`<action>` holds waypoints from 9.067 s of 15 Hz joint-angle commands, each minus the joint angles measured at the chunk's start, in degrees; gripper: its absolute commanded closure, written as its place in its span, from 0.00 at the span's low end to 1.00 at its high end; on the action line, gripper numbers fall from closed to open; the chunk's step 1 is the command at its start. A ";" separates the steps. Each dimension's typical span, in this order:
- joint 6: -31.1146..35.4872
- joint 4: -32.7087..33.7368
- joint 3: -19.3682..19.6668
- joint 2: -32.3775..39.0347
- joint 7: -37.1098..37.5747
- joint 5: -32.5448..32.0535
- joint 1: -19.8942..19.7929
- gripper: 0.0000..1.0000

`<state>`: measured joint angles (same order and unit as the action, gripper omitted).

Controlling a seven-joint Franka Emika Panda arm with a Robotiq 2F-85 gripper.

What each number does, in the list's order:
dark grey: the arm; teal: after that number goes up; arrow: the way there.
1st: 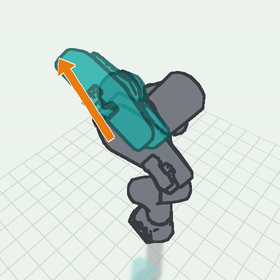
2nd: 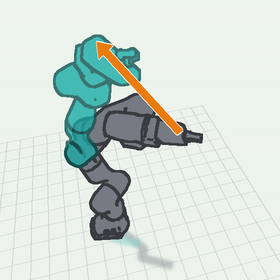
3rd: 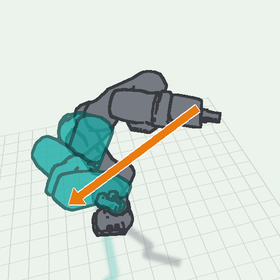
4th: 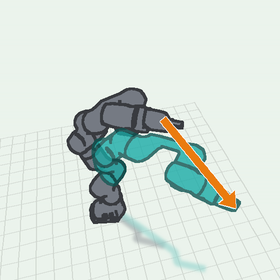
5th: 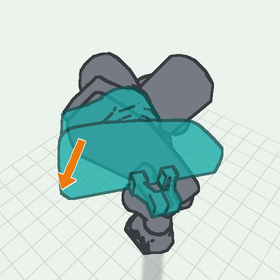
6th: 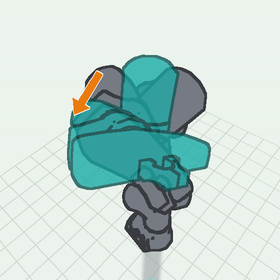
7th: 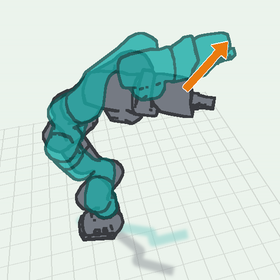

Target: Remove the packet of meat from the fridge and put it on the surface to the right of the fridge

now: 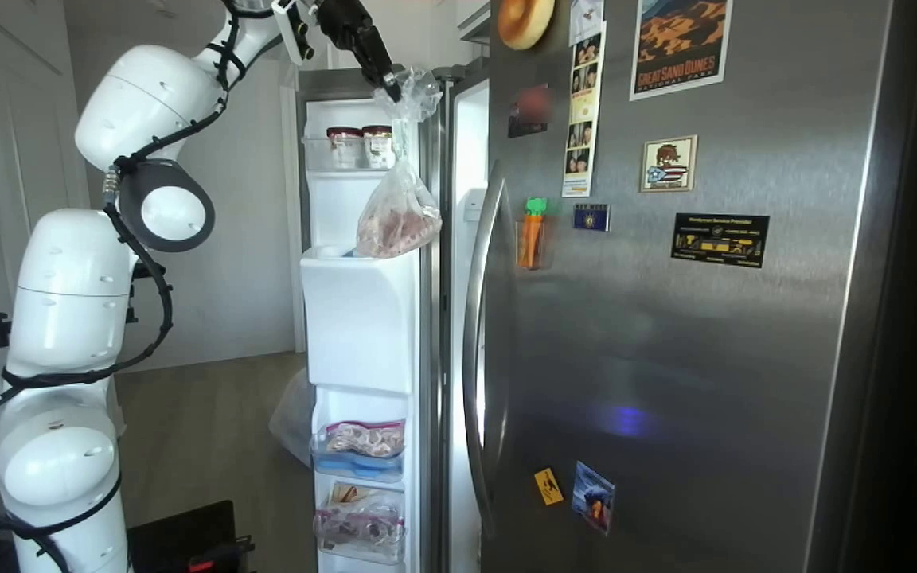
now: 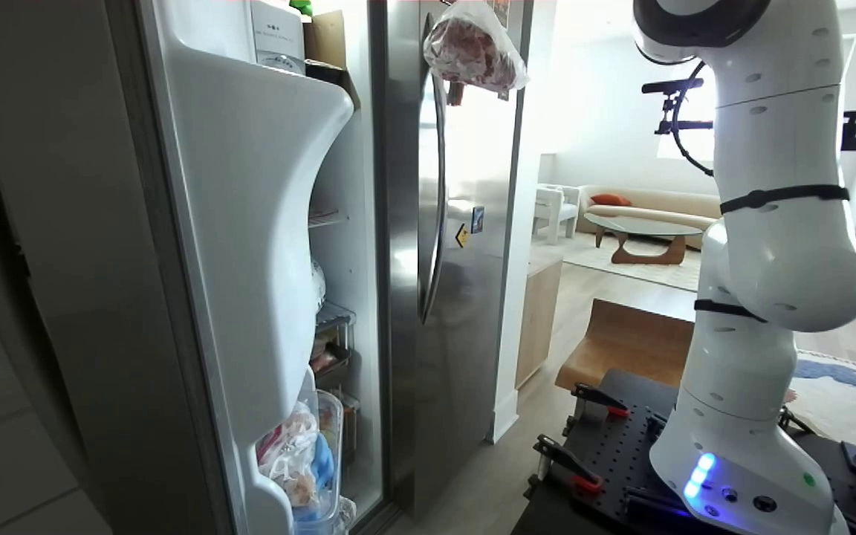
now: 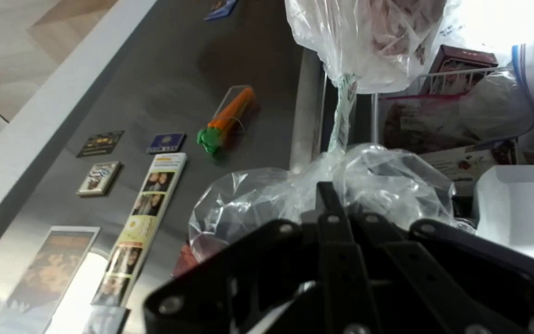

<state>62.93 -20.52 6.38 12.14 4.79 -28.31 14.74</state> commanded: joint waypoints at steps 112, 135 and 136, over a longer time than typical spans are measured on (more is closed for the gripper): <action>-0.53 -0.11 6.01 37.94 -5.22 19.17 -67.44 1.00; -0.95 -0.01 9.08 48.28 -6.81 13.54 -67.86 1.00; -1.02 -0.06 9.35 48.58 -6.90 13.25 -67.99 1.00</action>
<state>63.64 -21.55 14.21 60.34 0.19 -13.50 -53.14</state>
